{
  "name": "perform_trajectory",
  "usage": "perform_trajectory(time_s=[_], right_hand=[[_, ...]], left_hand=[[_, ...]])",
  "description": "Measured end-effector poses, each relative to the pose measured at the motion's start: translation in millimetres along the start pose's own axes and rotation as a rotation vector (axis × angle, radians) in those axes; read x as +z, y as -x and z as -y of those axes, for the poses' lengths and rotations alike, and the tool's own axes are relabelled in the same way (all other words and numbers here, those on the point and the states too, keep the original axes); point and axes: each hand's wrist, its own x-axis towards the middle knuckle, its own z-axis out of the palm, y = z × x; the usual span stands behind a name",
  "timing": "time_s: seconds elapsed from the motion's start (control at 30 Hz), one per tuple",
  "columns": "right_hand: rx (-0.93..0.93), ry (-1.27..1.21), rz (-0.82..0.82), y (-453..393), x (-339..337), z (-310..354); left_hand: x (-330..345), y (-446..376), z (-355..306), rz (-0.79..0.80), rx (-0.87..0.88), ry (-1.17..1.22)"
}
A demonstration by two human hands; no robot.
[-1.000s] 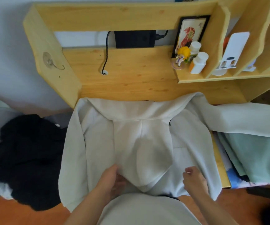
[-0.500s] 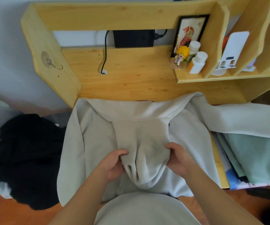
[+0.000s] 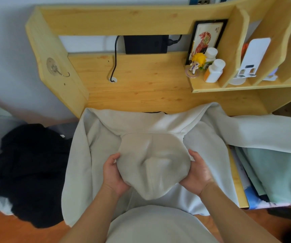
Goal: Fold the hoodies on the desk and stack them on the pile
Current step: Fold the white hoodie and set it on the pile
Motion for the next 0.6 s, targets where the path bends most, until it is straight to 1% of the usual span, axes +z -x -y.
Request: perform_trajectory(time_s=[0.07,0.13,0.27,0.43,0.5,0.6], right_hand=[[0.067,0.025,0.012,-0.9,3.3,-3.8],[0.090,0.017,0.004,-3.0,5.1,-7.9],[0.057,-0.135,-0.023,-6.5,5.4,-7.4],[0.043,-0.186,-0.052,-13.9,-0.4,-7.0],[0.030,-0.216,-0.025,-14.8,2.4,-9.0],[-0.028,-0.186,0.028,-17.2,5.6,-16.1]], left_hand=[[3.1,-0.9,-0.2,0.009,-0.005,0.010],[3.6,-1.0,0.2,0.006,-0.009,0.024],[2.4,-0.8,-5.1,-0.011,-0.013,0.038],[0.7,-2.6,-9.6,-0.084,0.026,0.007],[2.7,-3.0,-9.9,-0.090,0.013,0.019],[7.1,-2.8,-7.3,-0.086,-0.014,0.023]])
